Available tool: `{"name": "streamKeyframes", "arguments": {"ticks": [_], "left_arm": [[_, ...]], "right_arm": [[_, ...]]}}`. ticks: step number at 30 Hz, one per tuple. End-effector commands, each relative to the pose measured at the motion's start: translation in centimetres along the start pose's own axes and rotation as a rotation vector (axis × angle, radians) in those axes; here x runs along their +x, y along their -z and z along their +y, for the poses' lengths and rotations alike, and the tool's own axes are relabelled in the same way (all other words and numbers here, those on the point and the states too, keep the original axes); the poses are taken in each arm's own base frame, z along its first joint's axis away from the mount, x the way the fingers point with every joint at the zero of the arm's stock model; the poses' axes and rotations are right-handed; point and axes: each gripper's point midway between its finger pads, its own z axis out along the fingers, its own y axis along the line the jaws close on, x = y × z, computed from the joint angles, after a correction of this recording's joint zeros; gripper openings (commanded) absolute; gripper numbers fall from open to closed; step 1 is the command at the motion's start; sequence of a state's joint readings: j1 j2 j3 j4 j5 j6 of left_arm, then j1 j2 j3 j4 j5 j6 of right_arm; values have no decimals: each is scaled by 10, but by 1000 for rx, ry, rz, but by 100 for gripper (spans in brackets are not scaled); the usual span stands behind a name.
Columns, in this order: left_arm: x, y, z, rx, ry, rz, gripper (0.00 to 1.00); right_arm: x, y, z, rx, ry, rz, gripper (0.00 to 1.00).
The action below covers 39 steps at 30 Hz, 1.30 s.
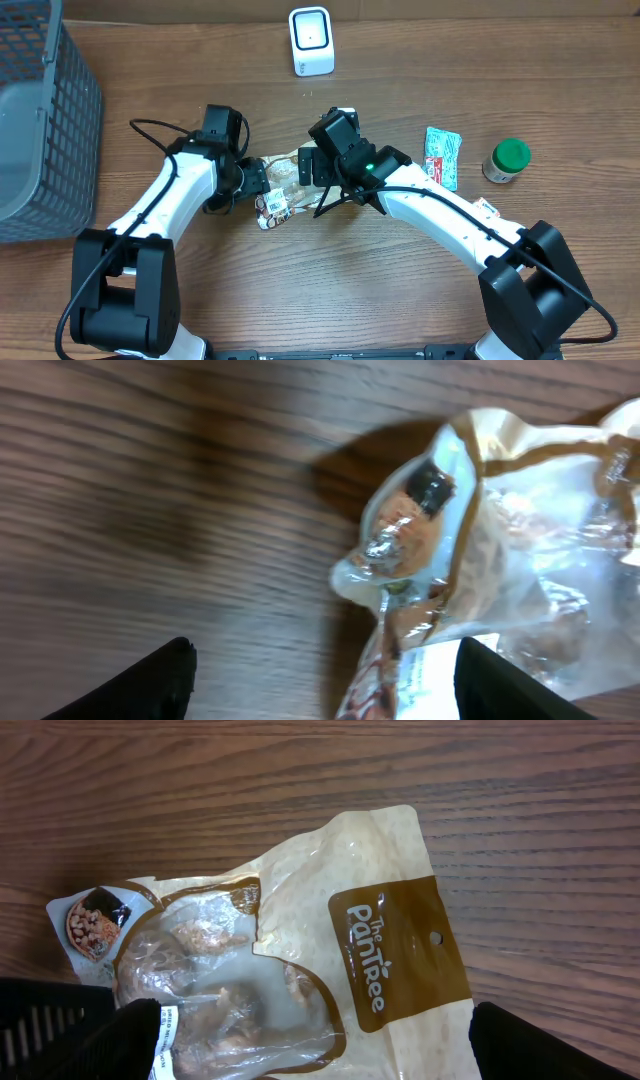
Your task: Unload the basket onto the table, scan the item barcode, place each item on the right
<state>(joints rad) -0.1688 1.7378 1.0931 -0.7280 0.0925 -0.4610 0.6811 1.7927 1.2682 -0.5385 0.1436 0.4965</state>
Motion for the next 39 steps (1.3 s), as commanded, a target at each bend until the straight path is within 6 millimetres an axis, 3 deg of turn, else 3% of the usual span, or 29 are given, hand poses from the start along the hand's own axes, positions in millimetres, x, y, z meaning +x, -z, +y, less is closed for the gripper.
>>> {"name": "streamKeyframes", "arguments": {"ticks": [1,14,18,26,32,39], "left_arm": [[6,-7,-15,87,-28,18,73],[6,-22,-16,82,-37,25,71],[8,-33,-17,78,-39,43,70],[8,-33,-17,79,-38,41,63],[8,-33,-17,78,-39,42,62],[7,-32,-17,79,-38,40,62]], "right_arm": [[2,-5,-5,20,6,1,100],[12,-26,-13,47,31,40,100],[8,-27,-17,50,19,33,100],[9,-28,-17,41,15,41,100],[20,-39,-16,31,17,86,100],[50,-61,-7,-40,14,209,100]]}}
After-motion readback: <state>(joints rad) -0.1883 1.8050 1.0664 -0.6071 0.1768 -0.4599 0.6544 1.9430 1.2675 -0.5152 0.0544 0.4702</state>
